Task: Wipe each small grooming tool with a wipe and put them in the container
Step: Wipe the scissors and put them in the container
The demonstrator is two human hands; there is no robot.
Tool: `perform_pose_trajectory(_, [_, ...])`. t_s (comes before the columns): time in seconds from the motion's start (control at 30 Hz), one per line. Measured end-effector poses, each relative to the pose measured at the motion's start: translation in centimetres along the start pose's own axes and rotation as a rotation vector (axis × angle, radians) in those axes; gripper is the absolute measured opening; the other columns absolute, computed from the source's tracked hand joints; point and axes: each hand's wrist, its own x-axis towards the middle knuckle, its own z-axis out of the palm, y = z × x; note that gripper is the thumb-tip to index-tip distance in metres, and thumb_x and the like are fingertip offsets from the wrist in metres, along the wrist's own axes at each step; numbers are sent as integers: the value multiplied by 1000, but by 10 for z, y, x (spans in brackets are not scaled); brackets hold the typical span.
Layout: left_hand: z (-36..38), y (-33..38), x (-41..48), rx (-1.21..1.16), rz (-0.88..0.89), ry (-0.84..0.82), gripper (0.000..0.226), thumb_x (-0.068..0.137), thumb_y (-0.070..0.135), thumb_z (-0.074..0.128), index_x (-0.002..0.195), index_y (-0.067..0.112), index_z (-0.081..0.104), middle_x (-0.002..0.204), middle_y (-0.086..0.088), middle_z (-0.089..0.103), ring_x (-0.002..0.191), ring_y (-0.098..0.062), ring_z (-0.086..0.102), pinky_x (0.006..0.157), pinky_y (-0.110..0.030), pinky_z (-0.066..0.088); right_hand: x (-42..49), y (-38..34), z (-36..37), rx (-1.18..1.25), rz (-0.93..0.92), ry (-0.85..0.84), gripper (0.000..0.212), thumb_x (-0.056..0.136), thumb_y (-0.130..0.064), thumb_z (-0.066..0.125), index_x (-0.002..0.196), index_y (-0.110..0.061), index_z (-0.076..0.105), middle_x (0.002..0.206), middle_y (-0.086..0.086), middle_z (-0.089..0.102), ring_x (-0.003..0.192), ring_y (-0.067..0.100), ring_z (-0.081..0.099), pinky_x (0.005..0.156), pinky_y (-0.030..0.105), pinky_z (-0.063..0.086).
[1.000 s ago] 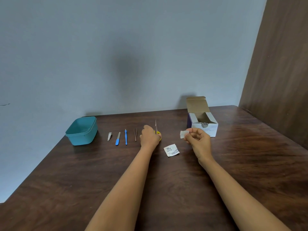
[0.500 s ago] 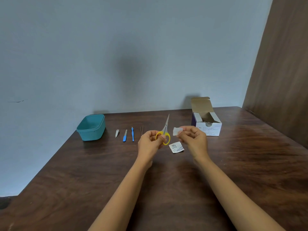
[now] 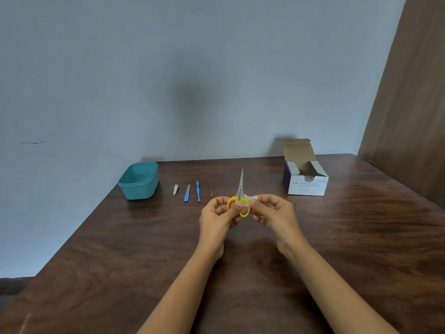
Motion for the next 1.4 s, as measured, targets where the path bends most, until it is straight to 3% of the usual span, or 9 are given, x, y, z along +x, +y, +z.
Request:
perform_pose_trajectory(0.17, [0, 0, 0, -44, -25, -6, 16, 83, 7, 70, 93, 10, 58, 79, -7, 70, 69, -13, 64, 63, -22, 55, -3, -1, -2, -55, -21, 2, 6, 82, -5, 70, 81, -11, 71, 70, 0, 72, 66, 7, 65, 61, 18, 53])
perform_pose_trajectory(0.33, [-2, 0, 0, 7, -4, 9, 16, 83, 10, 71, 95, 11, 60, 77, -3, 71, 71, -12, 63, 61, -20, 50, -1, -2, -4, -47, 47, -16, 14, 90, -20, 63, 86, -13, 75, 81, 7, 76, 76, 14, 71, 69, 26, 54])
perform_pose_trajectory(0.43, [-2, 1, -1, 18, -5, 2, 17, 82, 9, 71, 94, 11, 60, 76, -4, 70, 69, -13, 61, 54, -16, 47, 0, -2, -7, 4, 114, -75, 7, 85, -11, 68, 82, -12, 75, 80, 11, 73, 77, 18, 67, 68, 25, 50])
perform_pose_trajectory(0.57, [-2, 1, 0, 58, -10, -16, 20, 79, 11, 75, 95, 11, 63, 75, -3, 71, 71, -14, 59, 54, -17, 44, 0, -5, -8, 60, 204, -131, 10, 80, -3, 71, 81, -12, 68, 73, 5, 67, 67, 11, 58, 59, 19, 44])
perform_pose_trajectory(0.73, [-2, 8, -1, -24, -56, -47, 24, 79, 12, 74, 101, 7, 67, 83, -6, 73, 74, -13, 62, 63, -23, 43, 4, -9, -9, 136, 262, -181, 18, 81, -1, 67, 78, -17, 61, 70, 1, 61, 59, 7, 52, 56, 17, 39])
perform_pose_trajectory(0.97, [-17, 20, 12, -238, -138, 171, 7, 86, 9, 66, 91, 11, 70, 77, 0, 67, 67, -6, 56, 57, -16, 47, 4, -15, -15, 45, 361, -296, 11, 83, -5, 65, 79, -14, 66, 75, 4, 64, 68, 10, 52, 57, 17, 41])
perform_pose_trajectory(1.23, [-21, 17, 15, -131, 11, 167, 12, 92, 14, 60, 96, 6, 67, 77, -5, 71, 70, -12, 69, 63, -23, 58, 3, -12, -17, -67, 519, -392, 11, 83, -3, 66, 78, -13, 67, 70, 3, 63, 55, 6, 49, 55, 16, 41])
perform_pose_trajectory(1.4, [-24, 17, 18, 145, 143, 140, 11, 93, 14, 59, 91, 10, 69, 74, -3, 68, 65, -6, 64, 60, -16, 53, 0, -14, -17, -106, 598, -441, 11, 81, -2, 67, 78, -13, 68, 71, 3, 65, 56, 6, 48, 58, 17, 40])
